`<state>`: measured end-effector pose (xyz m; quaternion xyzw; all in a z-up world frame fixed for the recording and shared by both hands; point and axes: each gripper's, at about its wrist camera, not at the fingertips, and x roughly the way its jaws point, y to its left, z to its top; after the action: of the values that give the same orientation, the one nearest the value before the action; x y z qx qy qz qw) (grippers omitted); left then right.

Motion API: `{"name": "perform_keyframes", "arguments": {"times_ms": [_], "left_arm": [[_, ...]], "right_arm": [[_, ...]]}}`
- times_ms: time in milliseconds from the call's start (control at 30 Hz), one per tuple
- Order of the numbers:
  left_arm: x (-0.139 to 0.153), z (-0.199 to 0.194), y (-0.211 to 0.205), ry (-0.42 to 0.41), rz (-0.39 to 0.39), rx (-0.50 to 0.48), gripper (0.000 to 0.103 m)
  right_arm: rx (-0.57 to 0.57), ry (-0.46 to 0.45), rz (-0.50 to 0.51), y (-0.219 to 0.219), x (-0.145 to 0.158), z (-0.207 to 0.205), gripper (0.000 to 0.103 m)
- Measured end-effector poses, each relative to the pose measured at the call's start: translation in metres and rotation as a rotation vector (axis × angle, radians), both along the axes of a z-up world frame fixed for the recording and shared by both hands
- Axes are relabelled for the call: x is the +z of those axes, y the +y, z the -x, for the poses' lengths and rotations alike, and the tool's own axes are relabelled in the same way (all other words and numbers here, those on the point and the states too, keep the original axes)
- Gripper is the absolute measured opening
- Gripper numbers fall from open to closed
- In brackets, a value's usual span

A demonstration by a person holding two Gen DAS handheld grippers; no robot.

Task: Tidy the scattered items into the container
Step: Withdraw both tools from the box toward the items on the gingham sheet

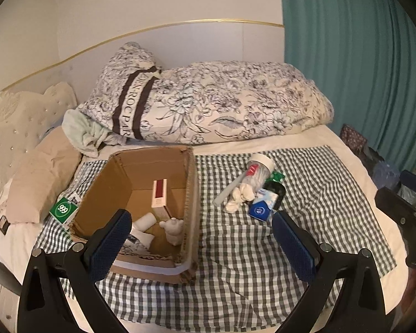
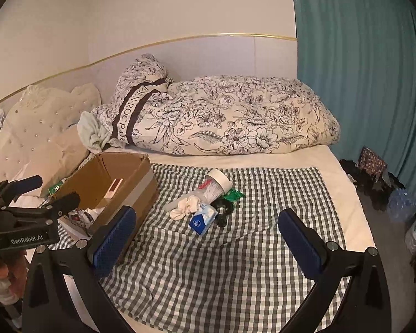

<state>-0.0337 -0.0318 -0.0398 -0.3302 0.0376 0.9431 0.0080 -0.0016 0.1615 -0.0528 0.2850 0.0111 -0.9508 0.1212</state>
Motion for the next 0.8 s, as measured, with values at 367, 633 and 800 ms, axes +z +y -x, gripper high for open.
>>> {"name": "perform_keyframes", "arguments": {"times_ms": [367, 633, 800], "left_arm": [[-0.023, 0.012, 0.024, -0.040, -0.012, -0.056, 0.103], [-0.043, 0.023, 0.041, -0.046, -0.060, -0.148, 0.103], [-0.058, 0.036, 0.054, -0.078, -0.066, -0.178, 0.103]], "right_arm": [[-0.003, -0.050, 0.014, 0.019, -0.019, 0.005, 0.103], [-0.010, -0.088, 0.026, 0.031, -0.038, 0.019, 0.103], [-0.011, -0.109, 0.032, 0.036, -0.051, 0.031, 0.103]]}}
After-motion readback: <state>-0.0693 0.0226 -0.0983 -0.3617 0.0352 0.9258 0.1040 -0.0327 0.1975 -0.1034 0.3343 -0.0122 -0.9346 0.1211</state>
